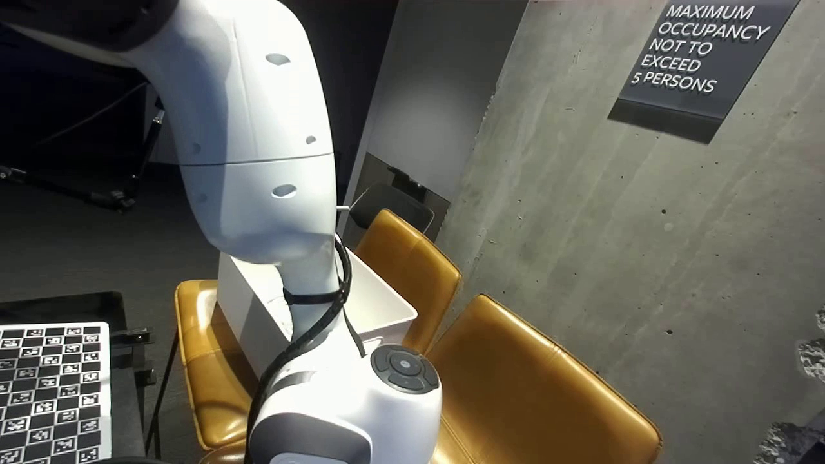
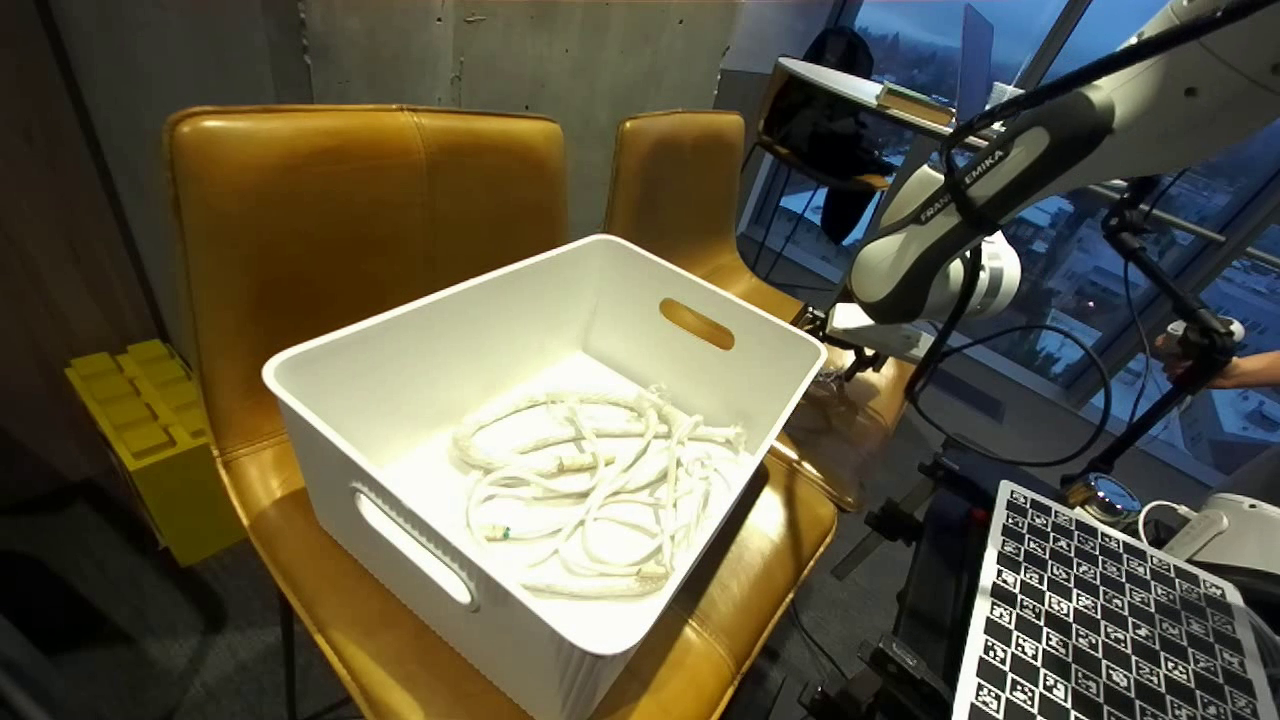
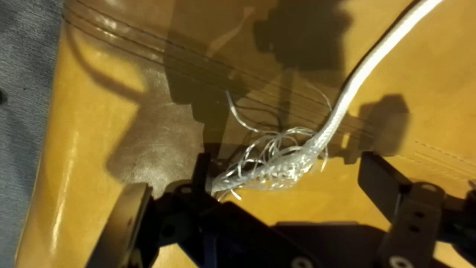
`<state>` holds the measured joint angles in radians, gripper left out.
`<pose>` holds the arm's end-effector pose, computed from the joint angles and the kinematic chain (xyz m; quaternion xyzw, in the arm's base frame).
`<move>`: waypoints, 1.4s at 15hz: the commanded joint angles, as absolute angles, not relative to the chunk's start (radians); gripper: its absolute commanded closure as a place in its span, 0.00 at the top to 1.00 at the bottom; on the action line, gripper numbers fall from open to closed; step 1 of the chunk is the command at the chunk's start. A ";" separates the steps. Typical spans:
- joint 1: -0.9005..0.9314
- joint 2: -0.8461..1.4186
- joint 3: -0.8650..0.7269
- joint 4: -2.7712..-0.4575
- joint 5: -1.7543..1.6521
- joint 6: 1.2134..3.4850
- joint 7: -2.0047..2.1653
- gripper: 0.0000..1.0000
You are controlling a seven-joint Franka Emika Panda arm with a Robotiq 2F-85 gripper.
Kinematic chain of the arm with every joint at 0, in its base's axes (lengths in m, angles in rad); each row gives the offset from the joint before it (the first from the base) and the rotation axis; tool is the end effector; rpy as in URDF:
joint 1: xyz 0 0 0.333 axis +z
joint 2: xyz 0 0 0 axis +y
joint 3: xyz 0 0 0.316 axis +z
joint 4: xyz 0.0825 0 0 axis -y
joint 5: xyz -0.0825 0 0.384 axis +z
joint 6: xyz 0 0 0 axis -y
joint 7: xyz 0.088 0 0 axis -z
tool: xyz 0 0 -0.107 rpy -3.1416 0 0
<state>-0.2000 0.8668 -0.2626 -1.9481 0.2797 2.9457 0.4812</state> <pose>0.5317 -0.2863 0.0614 0.8456 -0.5233 0.0894 0.0564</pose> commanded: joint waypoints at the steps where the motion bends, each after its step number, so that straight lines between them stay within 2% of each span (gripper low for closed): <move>1: -0.201 0.940 -0.290 -1.864 0.302 2.949 0.485 0.74; 3: -0.204 0.965 -0.300 -1.843 0.300 2.949 0.483 0.73; 11: -0.202 0.949 -0.322 -1.836 0.294 2.945 0.478 0.12; 13: -0.201 0.935 -0.329 -1.837 0.293 2.937 0.476 0.00; 21: -0.134 0.657 -0.293 -1.967 0.289 2.903 0.452 0.03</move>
